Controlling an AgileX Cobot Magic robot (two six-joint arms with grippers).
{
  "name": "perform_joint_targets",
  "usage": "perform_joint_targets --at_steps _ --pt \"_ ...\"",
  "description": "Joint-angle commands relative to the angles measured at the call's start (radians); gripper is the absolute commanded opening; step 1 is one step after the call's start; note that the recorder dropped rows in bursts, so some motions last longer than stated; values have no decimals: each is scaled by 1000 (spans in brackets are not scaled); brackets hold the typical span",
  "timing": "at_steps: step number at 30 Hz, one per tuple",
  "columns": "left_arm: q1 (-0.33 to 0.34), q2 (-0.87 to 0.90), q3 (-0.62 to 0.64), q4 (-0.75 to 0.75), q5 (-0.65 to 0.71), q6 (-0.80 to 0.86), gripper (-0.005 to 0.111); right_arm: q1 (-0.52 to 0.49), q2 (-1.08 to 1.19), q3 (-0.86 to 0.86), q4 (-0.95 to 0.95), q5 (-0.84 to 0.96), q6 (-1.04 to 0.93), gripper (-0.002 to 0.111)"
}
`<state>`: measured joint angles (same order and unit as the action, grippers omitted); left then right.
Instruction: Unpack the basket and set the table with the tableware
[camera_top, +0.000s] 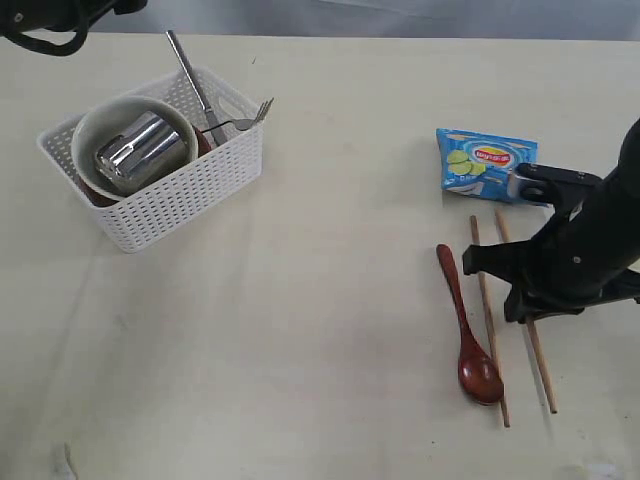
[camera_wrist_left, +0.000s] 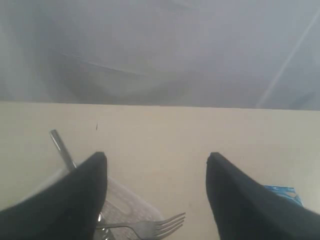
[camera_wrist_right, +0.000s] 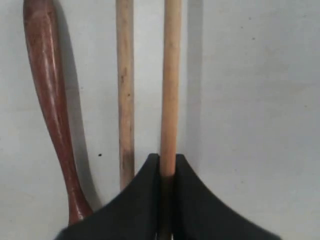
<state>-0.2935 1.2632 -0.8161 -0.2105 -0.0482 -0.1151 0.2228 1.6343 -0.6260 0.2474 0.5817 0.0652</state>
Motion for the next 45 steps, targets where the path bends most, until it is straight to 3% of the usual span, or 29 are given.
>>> perform_joint_targets --at_steps 1,30,32,37,45 --pt "2 -7 8 4 -7 3 56 3 6 -5 -9 26 21 0" --pt "2 -7 8 4 5 3 56 3 6 -15 -42 -5 24 0" --pt "2 -7 8 4 5 3 56 3 6 -17 -42 -5 24 6" --pt "2 -7 8 4 5 3 56 3 6 -17 -39 1 48 39" --pt "2 -7 8 4 8 3 56 3 6 -17 -39 -7 53 41"
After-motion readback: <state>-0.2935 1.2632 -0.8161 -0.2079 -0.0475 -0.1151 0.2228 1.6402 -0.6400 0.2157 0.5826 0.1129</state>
